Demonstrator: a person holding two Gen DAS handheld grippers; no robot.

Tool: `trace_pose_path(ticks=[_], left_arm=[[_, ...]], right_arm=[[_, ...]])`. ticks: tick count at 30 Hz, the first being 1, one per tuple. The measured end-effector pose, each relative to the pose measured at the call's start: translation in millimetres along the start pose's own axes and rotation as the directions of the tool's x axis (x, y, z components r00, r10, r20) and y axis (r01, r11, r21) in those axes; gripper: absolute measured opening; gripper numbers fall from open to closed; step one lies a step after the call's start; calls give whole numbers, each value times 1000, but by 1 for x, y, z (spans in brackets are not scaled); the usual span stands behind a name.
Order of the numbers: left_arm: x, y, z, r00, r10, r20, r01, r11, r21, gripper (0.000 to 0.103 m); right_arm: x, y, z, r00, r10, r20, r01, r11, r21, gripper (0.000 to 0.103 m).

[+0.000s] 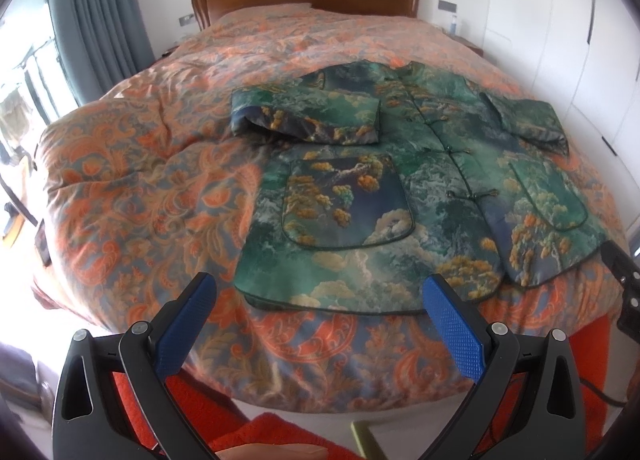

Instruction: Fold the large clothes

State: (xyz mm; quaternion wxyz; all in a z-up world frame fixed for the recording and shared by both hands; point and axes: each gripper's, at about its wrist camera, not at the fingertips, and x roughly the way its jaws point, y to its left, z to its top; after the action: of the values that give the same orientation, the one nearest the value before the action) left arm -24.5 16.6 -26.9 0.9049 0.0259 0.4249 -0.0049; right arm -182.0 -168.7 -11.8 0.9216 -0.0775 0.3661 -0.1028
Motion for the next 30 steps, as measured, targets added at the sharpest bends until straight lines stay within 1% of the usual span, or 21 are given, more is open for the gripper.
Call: trace_pose_path(ticks=[6,12,16,19,21,24,28,30], left_arm=[[-4,-2,-1,1000,-3,0,3,1000,17,103],[-17,-2,-3,999,-17,33,15,999,39,103],[-13,1,-6,999,-33,15,33,999,31,103],[-10,1,-6,999,-39,7,39,999,27,103],[-11,-1,-6,999,-47,10,46,998,31,103],[-12,-2,-3,999,-43,23,42,998,37,103],[-11,0,3,998,-35,43,33,999,27,103],[-8,-1,6,999,-30,42,28,999,26,103]], right_arm=[[-4,-5,-7,1000,13,4,-13,1000,3,103],[-10,-8,-6,999,25,31,-25,1000,-4,103],[-13,-8,-7,998,32,48,-31,999,-10,103],[-11,-10,-6,997,53,55,-53,999,2,103],[-11,-11,-4,994,78,77,-79,997,10,103],[-13,-17,2,985,99,139,-103,995,20,103],[-19,-23,16,977,81,200,-87,996,20,103],[-22,-26,20,975,63,214,-70,997,25,103]])
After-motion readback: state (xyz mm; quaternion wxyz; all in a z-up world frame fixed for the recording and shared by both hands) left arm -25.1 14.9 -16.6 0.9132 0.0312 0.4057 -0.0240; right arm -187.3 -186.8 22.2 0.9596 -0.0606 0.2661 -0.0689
